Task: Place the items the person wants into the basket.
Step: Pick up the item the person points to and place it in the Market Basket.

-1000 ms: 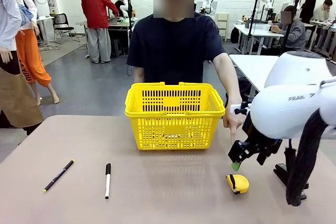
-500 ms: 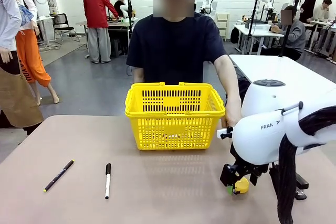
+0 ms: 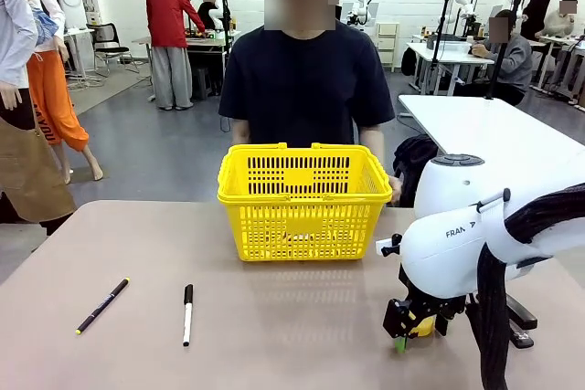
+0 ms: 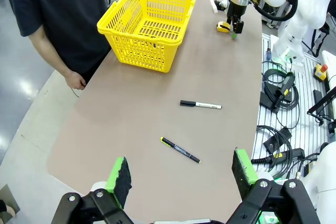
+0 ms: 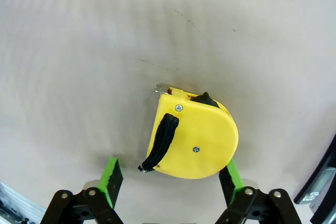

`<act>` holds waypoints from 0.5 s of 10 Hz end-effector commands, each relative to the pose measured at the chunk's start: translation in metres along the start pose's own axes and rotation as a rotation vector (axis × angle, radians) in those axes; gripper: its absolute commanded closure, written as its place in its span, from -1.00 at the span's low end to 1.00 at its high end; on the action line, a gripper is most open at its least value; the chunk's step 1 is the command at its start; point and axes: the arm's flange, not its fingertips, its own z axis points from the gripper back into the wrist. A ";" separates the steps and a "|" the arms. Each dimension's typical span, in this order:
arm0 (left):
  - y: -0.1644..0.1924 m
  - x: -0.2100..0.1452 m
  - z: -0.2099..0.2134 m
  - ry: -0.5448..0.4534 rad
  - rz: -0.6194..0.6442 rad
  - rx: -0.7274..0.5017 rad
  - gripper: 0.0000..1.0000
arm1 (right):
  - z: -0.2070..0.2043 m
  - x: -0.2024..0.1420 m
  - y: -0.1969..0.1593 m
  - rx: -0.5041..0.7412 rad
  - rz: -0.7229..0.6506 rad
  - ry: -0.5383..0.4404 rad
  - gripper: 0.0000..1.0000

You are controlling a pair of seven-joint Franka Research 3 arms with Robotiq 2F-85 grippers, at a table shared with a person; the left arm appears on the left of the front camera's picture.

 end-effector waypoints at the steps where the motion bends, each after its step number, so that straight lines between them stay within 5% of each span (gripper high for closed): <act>1: 0.001 0.000 0.002 -0.018 -0.025 -0.002 -1.00 | -0.002 0.006 -0.001 -0.036 0.033 -0.053 0.18; 2: 0.001 0.000 0.002 -0.018 -0.025 -0.002 -1.00 | -0.004 0.006 -0.001 -0.030 0.040 -0.056 1.00; 3: 0.001 0.000 0.002 -0.018 -0.025 -0.002 -1.00 | -0.004 0.005 -0.002 -0.032 0.050 -0.056 0.23; 4: 0.001 0.000 0.002 -0.018 -0.025 -0.002 -1.00 | -0.003 0.006 -0.002 -0.030 0.051 -0.060 1.00; 5: 0.001 0.000 0.002 -0.018 -0.025 -0.002 -1.00 | -0.003 0.006 -0.002 -0.030 0.053 -0.060 1.00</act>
